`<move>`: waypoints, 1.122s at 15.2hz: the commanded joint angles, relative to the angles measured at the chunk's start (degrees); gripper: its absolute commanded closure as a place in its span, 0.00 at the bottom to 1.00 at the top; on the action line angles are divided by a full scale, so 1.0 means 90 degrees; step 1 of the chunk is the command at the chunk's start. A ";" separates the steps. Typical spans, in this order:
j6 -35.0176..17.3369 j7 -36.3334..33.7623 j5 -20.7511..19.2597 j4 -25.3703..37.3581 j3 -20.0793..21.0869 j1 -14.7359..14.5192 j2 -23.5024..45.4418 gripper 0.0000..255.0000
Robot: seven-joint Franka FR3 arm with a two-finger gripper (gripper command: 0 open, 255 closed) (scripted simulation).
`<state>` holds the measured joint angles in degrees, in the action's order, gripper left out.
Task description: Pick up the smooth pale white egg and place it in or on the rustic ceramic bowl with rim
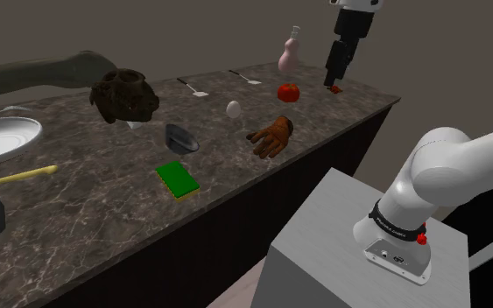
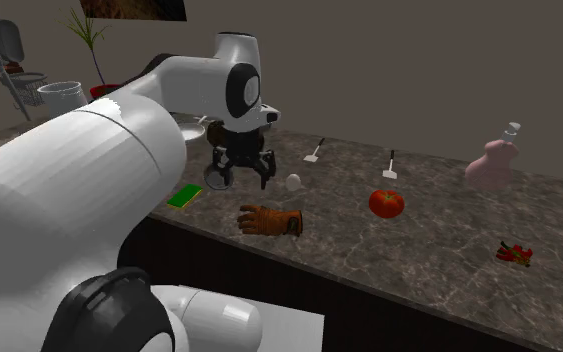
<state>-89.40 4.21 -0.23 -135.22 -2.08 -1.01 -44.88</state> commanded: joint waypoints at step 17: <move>-0.1732 -0.1418 0.0598 0.1966 0.0013 0.0277 0.4049 0.00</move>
<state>-104.47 -7.77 4.77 -119.57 -1.88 1.37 -11.19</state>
